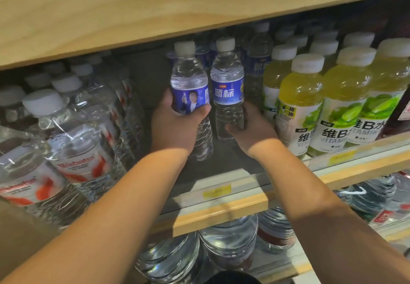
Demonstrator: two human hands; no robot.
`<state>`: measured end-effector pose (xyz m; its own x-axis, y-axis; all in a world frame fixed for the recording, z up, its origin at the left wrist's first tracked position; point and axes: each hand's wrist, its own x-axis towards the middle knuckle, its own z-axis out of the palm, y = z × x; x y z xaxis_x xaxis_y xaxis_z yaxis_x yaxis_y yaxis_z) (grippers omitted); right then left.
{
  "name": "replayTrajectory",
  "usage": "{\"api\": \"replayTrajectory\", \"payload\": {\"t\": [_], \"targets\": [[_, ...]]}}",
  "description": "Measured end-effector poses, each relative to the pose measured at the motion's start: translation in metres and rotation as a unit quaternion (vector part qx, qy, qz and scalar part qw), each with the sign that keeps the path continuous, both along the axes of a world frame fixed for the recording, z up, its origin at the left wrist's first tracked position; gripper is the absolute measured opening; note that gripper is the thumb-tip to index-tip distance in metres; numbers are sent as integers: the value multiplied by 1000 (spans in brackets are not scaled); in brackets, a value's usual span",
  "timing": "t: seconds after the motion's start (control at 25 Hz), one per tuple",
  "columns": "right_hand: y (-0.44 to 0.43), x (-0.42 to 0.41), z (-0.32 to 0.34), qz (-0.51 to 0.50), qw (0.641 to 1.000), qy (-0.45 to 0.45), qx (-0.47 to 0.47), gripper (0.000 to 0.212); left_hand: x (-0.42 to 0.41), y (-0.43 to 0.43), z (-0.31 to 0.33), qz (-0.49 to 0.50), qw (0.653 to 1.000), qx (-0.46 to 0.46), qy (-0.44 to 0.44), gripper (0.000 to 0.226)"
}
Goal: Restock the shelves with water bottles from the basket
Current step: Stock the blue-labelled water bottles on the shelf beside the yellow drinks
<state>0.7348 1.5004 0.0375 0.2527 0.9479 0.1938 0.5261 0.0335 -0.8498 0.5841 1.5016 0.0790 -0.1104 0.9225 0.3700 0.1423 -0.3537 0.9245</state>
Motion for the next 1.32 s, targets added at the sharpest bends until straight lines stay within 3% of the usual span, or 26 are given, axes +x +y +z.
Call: {"api": "replayTrajectory", "payload": {"t": [0.28,0.52,0.88,1.16,1.32], "targets": [[5,0,-8,-5,1000,-10,9,59,9,13,-21,-1,999,32,-5,54],[4,0,-6,-10,1000,-28,-7,58,-12,5,-39,1,978,-108,178,40],[4,-8,6,-29,990,-132,-37,48,-5,31,-38,9,959,-122,256,45],[29,-14,-8,-54,978,-193,-64,86,3,55,-50,66,958,-78,267,57],[38,-14,-8,-61,972,-221,-51,83,4,72,-55,84,947,-76,300,62]]}}
